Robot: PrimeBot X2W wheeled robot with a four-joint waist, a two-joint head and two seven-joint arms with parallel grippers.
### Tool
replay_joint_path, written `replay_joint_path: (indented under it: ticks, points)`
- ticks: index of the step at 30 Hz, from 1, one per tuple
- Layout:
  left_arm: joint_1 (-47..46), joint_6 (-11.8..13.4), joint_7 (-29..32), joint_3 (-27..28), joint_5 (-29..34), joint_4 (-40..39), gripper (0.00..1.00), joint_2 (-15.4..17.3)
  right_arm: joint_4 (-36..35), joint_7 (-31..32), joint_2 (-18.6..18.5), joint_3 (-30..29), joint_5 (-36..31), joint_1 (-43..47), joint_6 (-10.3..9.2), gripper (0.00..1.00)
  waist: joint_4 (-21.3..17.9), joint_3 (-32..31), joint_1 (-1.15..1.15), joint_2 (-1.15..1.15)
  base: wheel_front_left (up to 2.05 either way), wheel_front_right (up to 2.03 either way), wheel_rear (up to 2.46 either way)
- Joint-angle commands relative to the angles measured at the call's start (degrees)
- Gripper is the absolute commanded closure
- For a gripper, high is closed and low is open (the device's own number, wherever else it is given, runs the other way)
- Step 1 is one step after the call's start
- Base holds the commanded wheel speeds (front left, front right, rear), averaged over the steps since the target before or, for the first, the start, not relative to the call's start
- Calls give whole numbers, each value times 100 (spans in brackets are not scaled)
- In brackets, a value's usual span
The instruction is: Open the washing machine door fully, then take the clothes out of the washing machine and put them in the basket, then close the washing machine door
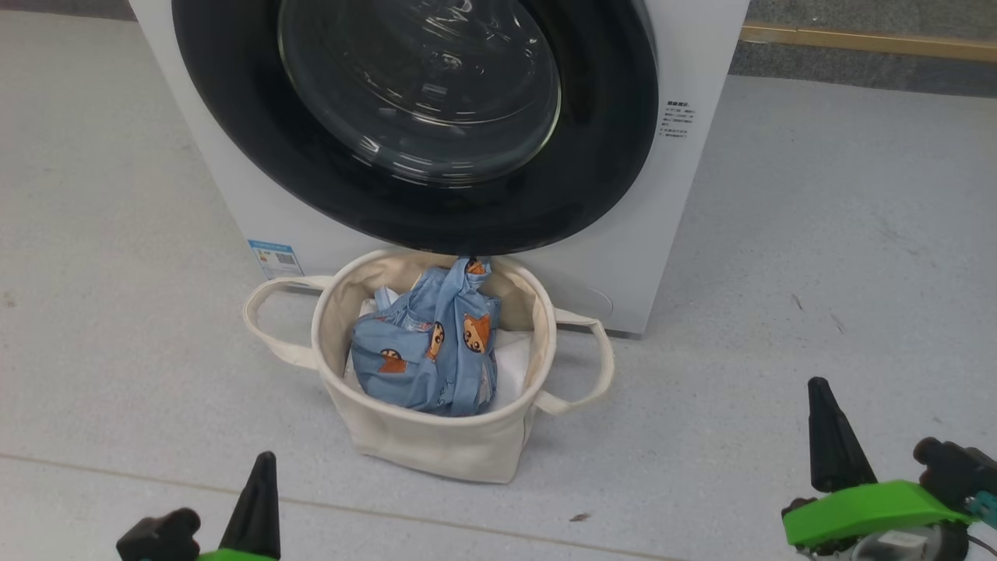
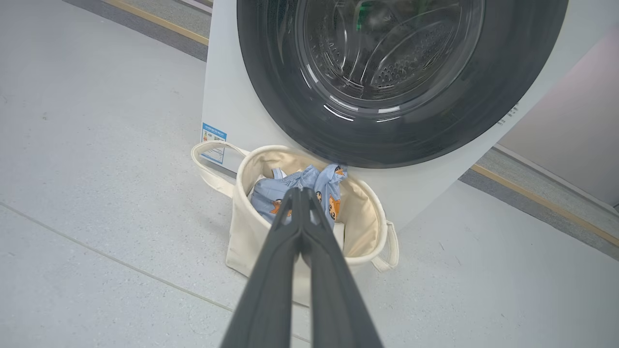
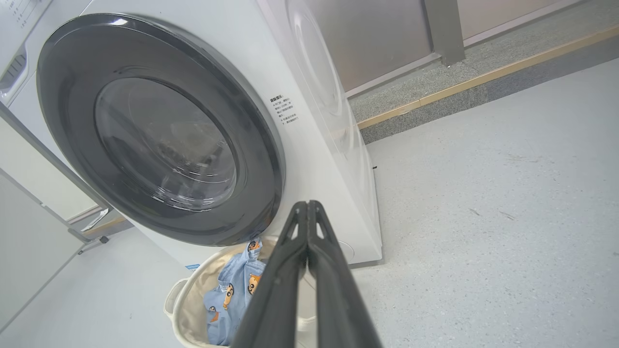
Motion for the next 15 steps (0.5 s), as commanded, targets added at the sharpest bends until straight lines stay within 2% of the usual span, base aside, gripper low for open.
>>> replay_joint_path:
  ticks: [1,15]
  points:
    - [-230,-24,26,115,-167,-208,100,11,-159,40,-85,8,168,-232,0,100,6,-2,-1,0,0,0,0]
    - [-259,-53,239,195,-1071,-252,100,5,-119,239,-109,-3,1043,-253,-1,100,70,-27,-1,0,0,0,0]
